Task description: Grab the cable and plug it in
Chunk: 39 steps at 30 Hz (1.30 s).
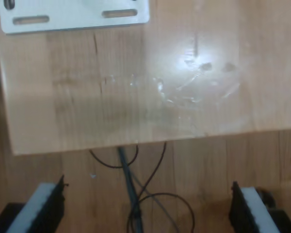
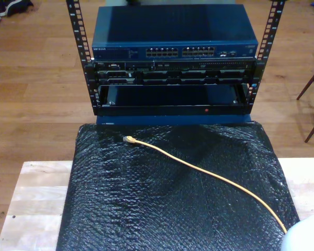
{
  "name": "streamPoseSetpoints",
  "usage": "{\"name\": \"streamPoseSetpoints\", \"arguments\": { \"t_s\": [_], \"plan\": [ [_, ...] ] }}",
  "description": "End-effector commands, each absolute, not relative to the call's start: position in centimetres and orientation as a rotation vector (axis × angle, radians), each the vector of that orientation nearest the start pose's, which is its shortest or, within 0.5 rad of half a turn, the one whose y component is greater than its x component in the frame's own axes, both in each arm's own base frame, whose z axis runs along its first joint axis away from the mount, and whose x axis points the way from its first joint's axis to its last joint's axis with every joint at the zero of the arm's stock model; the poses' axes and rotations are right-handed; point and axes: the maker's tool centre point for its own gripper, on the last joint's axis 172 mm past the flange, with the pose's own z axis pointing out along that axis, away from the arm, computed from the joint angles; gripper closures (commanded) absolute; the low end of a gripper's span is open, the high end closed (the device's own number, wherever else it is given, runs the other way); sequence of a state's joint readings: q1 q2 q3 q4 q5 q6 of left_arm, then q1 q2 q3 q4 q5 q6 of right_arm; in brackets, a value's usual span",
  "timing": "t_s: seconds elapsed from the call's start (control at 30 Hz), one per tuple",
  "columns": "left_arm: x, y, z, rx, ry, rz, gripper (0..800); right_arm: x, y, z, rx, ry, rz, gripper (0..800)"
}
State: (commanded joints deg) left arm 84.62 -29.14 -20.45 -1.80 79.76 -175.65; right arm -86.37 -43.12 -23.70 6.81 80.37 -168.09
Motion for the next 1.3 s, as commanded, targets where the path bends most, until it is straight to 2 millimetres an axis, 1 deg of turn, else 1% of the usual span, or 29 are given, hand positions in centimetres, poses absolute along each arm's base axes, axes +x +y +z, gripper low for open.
{"name": "streamPoseSetpoints", "arguments": {
  "t_s": [0.17,0.27,0.43,0.5,0.6,0.7,0.87,1.03,1.2,1.3],
  "plan": [
    [2.3,14.8,13.5,-2.266,2.598,-0.739,0,6.6,-20.3,20.4,-2.370,-1.874,-0.419,0],
    [2.8,14.8,14.9,-2.265,2.587,-0.780,0,7.7,-20.5,22.5,-2.411,-1.839,-0.466,0],
    [4.2,16.1,17.1,-2.276,2.525,-0.789,0,8.8,-20.6,25.3,-2.478,-1.762,-0.506,0],
    [4.8,16.3,18.1,-2.297,2.490,-0.809,0,9.5,-20.4,26.4,-2.490,-1.739,-0.536,0],
    [5.7,15.5,19.1,-2.318,2.482,-0.857,0,11.5,-20.4,27.7,-2.523,-1.690,-0.596,1],
    [6.9,14.9,20.0,-2.353,2.483,-0.872,0,13.3,-20.1,28.6,-2.535,-1.636,-0.607,1],
    [8.7,13.9,20.6,-2.438,2.495,-0.835,0,16.1,-17.9,29.0,-2.449,-1.565,-0.586,1],
    [9.8,13.4,20.7,-2.453,2.537,-0.786,0,17.8,-15.8,30.2,-2.378,-1.534,-0.568,1],
    [11.0,12.7,20.8,-2.470,2.548,-0.771,0,20.4,-14.4,31.8,-2.373,-1.491,-0.680,1],
    [12.0,12.4,21.1,-2.480,2.549,-0.750,0,21.2,-13.2,32.4,-2.359,-1.436,-0.724,1]
  ]
}}
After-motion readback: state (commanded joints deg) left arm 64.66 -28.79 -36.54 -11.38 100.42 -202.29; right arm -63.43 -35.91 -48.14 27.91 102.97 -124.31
